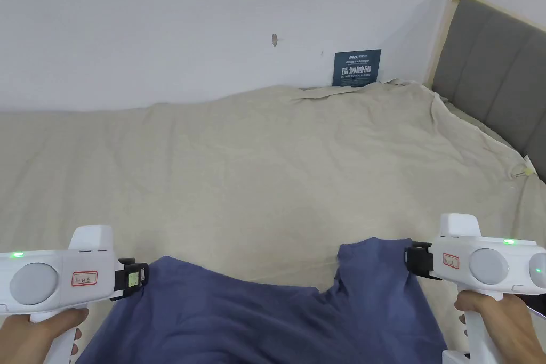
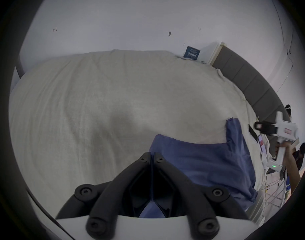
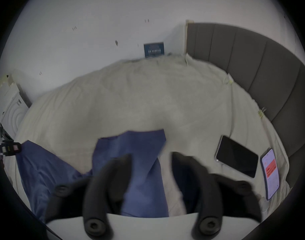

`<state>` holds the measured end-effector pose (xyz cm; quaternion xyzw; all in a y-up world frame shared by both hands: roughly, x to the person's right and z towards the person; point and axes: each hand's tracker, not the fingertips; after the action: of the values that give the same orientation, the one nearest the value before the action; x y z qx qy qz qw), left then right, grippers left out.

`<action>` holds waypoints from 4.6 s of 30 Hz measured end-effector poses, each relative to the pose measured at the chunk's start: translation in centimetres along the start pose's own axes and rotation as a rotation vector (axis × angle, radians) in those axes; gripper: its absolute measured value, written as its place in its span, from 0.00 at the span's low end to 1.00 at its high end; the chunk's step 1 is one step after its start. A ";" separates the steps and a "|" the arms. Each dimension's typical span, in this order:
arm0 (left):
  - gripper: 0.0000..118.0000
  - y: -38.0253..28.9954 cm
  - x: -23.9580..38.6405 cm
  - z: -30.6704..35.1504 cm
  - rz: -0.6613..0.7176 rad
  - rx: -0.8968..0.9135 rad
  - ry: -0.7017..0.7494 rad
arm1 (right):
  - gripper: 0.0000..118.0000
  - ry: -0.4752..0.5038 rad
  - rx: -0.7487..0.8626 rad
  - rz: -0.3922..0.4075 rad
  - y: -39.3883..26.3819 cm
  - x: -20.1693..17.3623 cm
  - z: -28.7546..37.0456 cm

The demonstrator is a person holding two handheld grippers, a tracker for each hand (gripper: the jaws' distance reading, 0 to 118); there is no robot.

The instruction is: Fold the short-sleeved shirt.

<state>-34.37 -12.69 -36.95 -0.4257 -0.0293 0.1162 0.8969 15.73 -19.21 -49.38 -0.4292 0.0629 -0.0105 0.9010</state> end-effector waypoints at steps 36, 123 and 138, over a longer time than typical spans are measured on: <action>0.00 -0.4 -3.2 7.1 0.155 0.144 0.038 | 0.02 0.157 0.195 0.055 1.5 -2.0 12.2; 0.00 -28.3 -3.6 15.5 0.015 -0.102 0.224 | 0.02 0.293 0.055 0.051 -25.8 2.2 23.6; 0.01 -30.4 -3.0 12.1 0.026 -0.202 0.263 | 0.02 0.169 -0.170 -0.017 -28.2 1.5 15.9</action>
<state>-33.55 -22.81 -5.72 -0.5254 0.0822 0.0674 0.8442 20.20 -24.89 -17.79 -0.5019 0.1355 -0.0489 0.8528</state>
